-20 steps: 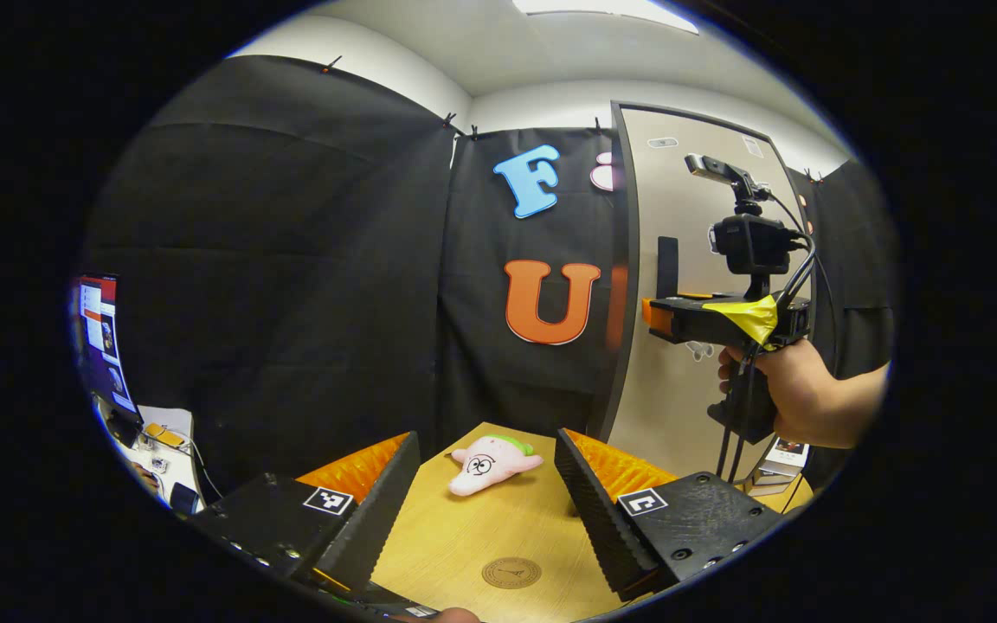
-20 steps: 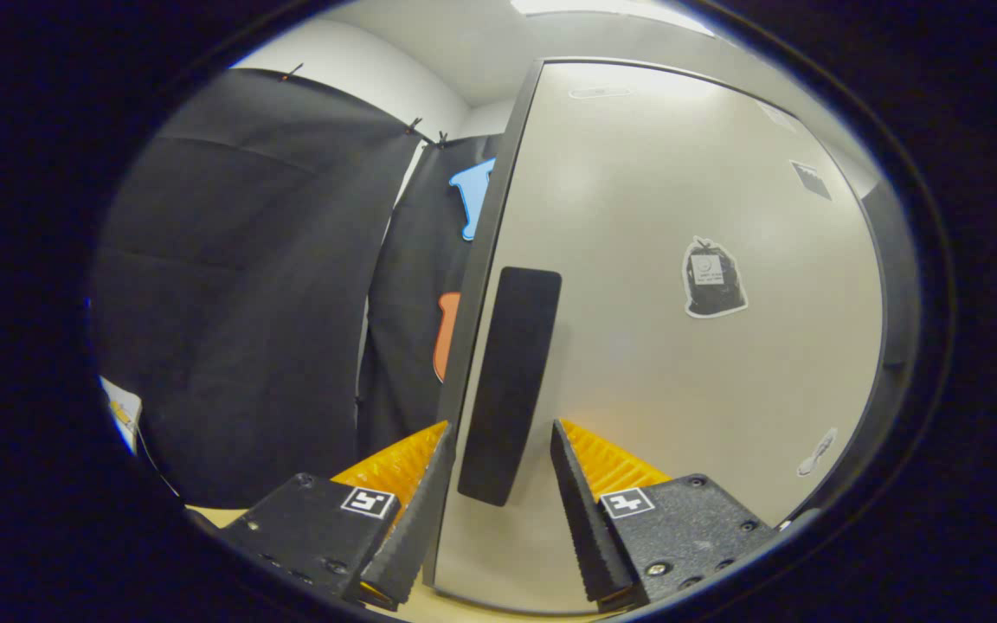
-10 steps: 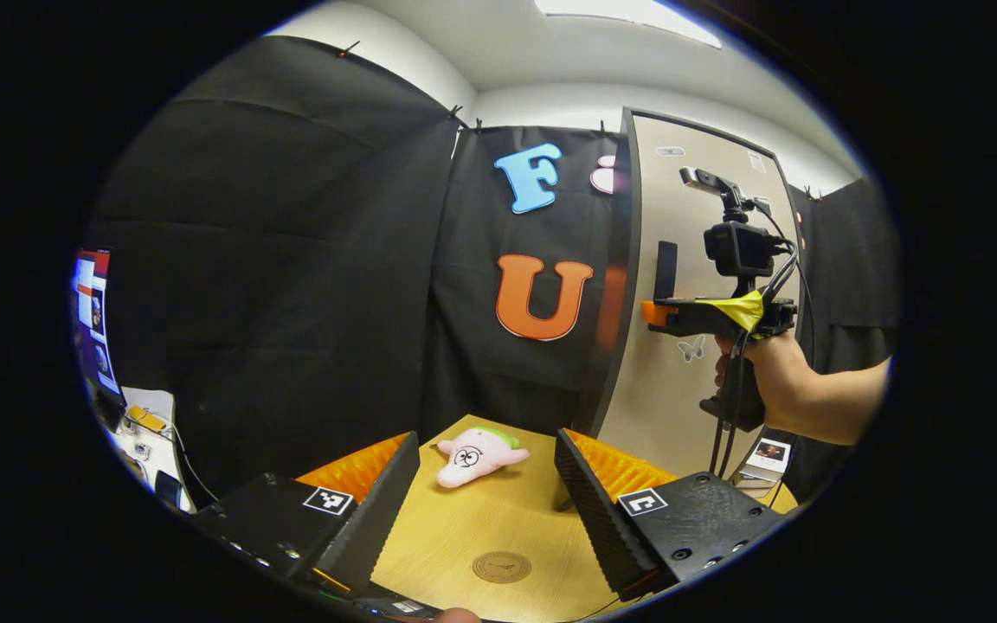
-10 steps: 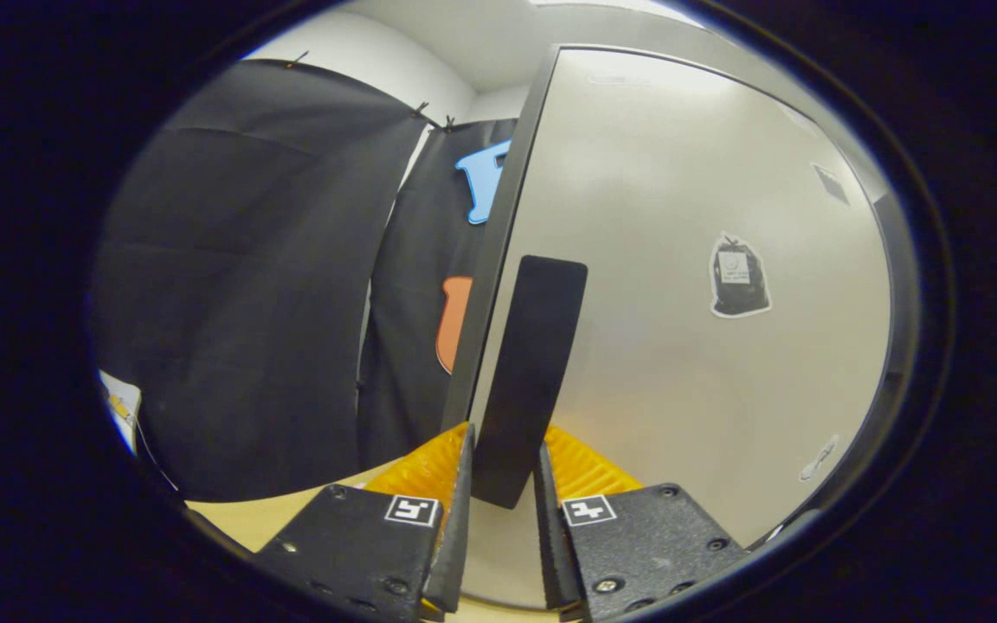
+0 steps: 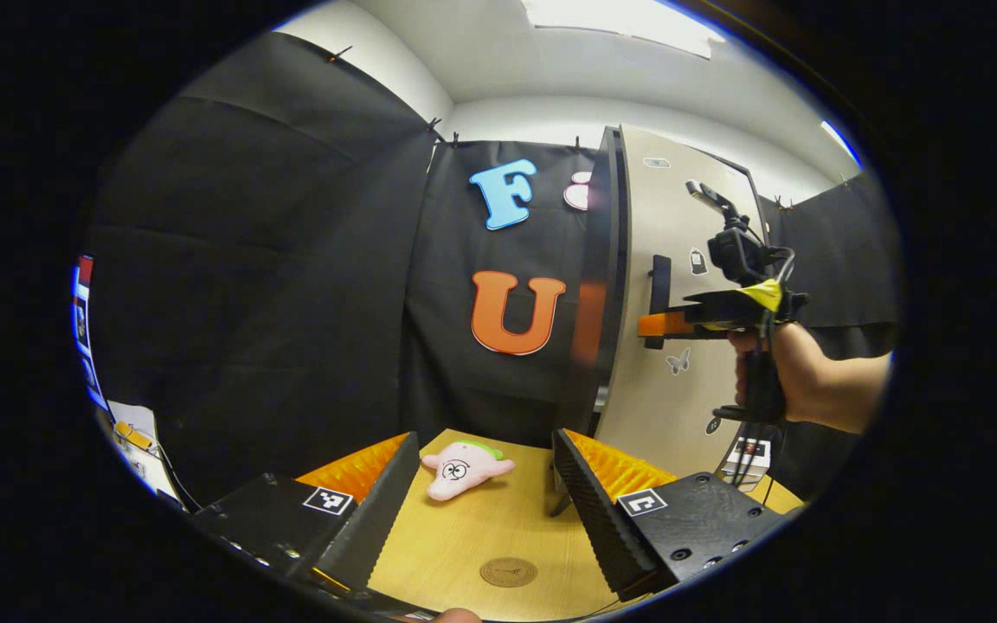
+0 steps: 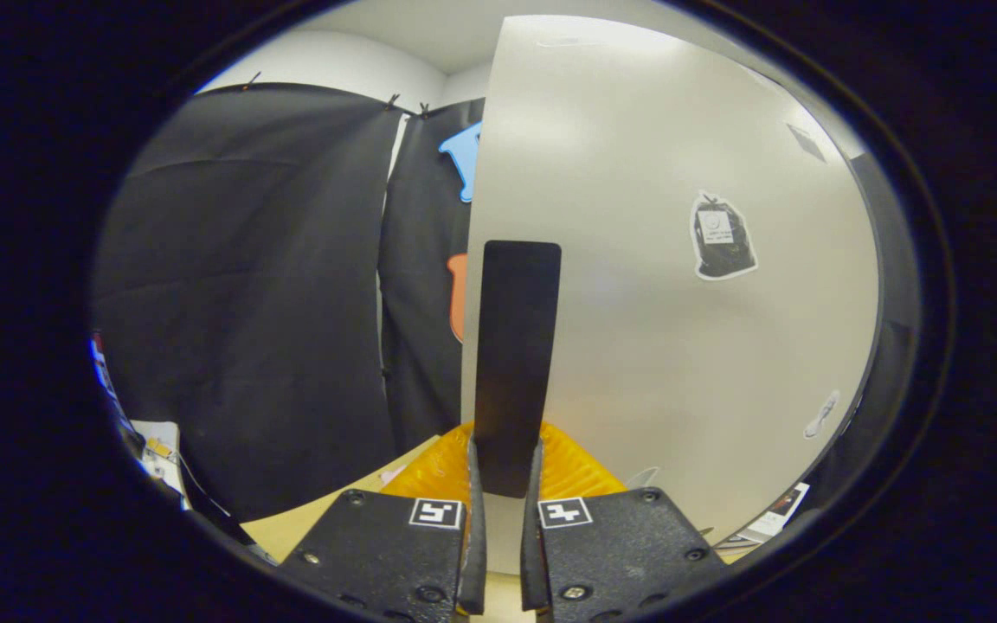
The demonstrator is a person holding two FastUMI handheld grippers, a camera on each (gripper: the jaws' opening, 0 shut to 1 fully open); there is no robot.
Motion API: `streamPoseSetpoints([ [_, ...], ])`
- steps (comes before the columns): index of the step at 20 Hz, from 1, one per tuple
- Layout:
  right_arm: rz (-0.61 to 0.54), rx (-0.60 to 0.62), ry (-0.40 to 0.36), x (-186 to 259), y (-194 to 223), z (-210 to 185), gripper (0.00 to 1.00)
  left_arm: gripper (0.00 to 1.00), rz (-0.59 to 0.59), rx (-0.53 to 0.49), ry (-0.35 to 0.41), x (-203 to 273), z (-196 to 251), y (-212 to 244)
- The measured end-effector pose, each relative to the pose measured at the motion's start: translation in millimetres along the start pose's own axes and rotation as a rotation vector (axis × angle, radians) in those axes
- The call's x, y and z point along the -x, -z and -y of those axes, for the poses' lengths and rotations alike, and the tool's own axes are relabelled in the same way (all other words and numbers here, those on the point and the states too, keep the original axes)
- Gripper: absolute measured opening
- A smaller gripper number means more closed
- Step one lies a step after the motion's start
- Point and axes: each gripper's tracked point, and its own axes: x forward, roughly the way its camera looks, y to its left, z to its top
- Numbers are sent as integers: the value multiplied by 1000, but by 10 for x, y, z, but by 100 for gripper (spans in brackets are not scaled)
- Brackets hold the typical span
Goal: Open the cabinet door with the right hand, grasp the bottle in the cabinet with the left hand and place it on the coaster, then close the cabinet door with the right hand.
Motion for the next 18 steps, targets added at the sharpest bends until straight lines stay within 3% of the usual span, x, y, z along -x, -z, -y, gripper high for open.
streamPoseSetpoints([
  [4,-68,19,-28,376,89,16,18,95,-49,4,58,-162,114,153],
  [8,-124,-32,-27,679,104,7,18,95,-146,47,164,-439,553,396],
  [12,-146,-71,24,1116,126,132,18,95,-189,78,294,-701,1134,500],
  [16,-174,-156,86,1425,143,284,18,95,-267,36,424,-1016,1743,648],
  [17,-174,-175,97,1498,180,315,18,100,-257,32,443,-1095,1856,622],
  [18,-171,-184,108,1551,193,347,18,95,-251,23,453,-1186,1952,589],
])
